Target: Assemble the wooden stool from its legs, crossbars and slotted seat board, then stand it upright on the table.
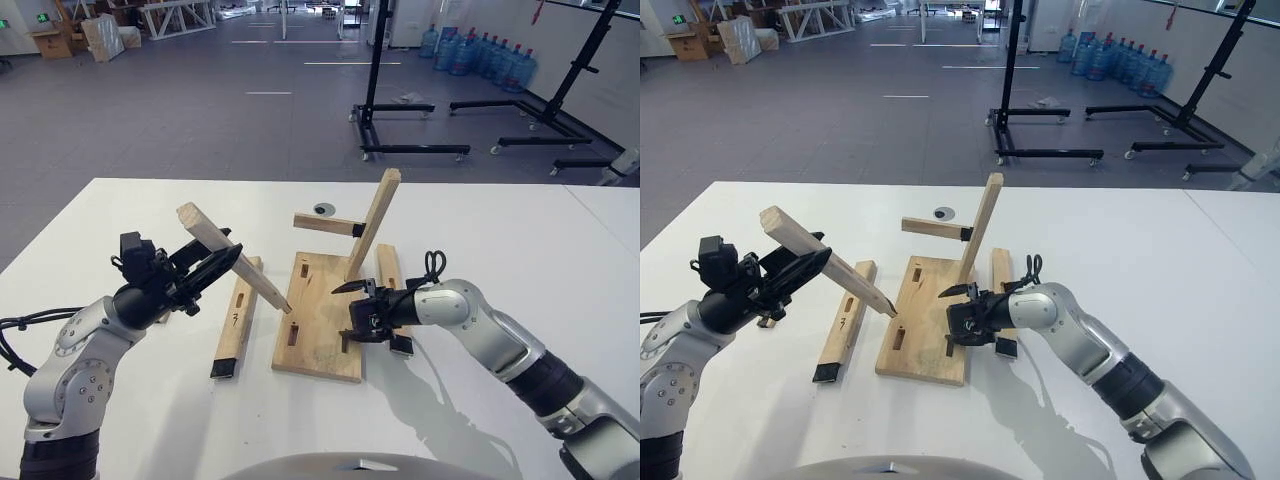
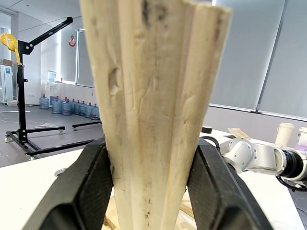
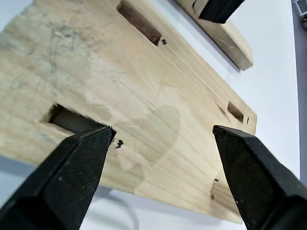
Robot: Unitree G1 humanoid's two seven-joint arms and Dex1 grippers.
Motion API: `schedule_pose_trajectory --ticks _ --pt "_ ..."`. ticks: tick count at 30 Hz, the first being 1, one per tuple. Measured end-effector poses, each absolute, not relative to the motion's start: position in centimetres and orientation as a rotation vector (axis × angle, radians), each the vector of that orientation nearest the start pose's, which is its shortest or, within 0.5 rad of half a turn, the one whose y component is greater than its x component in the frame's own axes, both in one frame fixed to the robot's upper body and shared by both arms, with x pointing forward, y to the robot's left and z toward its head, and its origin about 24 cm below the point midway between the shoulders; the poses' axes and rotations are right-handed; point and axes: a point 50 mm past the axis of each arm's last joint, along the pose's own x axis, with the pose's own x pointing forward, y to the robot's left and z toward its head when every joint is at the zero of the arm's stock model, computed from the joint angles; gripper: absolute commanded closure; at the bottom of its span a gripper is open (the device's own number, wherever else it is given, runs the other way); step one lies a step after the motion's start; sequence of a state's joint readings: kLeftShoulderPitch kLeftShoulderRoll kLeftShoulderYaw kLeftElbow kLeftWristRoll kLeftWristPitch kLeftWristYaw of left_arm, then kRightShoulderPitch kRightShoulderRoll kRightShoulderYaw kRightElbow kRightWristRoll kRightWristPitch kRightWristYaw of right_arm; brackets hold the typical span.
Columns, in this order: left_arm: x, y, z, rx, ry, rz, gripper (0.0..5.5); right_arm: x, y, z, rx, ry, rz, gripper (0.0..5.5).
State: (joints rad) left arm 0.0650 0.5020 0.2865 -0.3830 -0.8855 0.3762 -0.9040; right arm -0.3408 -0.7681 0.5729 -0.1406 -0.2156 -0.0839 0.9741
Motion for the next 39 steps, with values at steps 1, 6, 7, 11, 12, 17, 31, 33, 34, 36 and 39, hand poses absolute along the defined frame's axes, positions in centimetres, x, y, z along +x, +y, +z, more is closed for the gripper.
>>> schedule_pose_trajectory --ticks 1,6,7,11,12,17,31,33,34,36,39 --pt "21.0 21.4 14.2 -0.269 -0.180 -0.954 3.46 24.0 -13.5 8.1 -1.193 0.132 1.485 1.62" --pt "21.0 21.5 14.1 -0.271 -0.180 -0.952 3.46 24.1 -15.3 9.0 -1.308 0.153 1.542 1.62" --pt "21.1 21.5 14.1 -0.271 -0.181 -0.952 3.46 24.1 -15.3 9.1 -1.320 0.141 1.547 1.62" --pt "21.3 21.5 14.4 -0.261 -0.196 -0.955 3.46 24.0 -15.4 9.2 -1.356 0.018 1.552 1.62" --pt "21.3 21.5 14.3 -0.262 -0.193 -0.953 3.46 24.1 -15.3 9.1 -1.339 -0.005 1.549 1.62" --pt "22.9 21.9 15.0 -0.223 -0.283 -0.890 3.46 25.1 -13.8 10.3 -1.154 -0.146 1.538 1.62" --pt "28.6 22.8 13.7 -0.133 -0.318 -0.876 3.46 26.9 -17.8 10.1 -0.649 0.225 1.398 1.62" --pt "28.6 22.7 13.7 -0.135 -0.326 -0.879 3.46 27.4 -18.4 9.0 -0.633 0.282 1.339 1.62" --pt "28.6 22.6 13.8 -0.134 -0.329 -0.879 3.46 27.6 -18.3 8.3 -0.627 0.296 1.308 1.62" --pt "28.6 22.6 13.8 -0.134 -0.334 -0.877 3.46 27.9 -18.1 7.2 -0.650 0.325 1.258 1.62" --pt "28.6 22.4 14.1 -0.129 -0.347 -0.883 3.46 28.3 -17.9 7.0 -0.722 0.294 1.238 1.62"
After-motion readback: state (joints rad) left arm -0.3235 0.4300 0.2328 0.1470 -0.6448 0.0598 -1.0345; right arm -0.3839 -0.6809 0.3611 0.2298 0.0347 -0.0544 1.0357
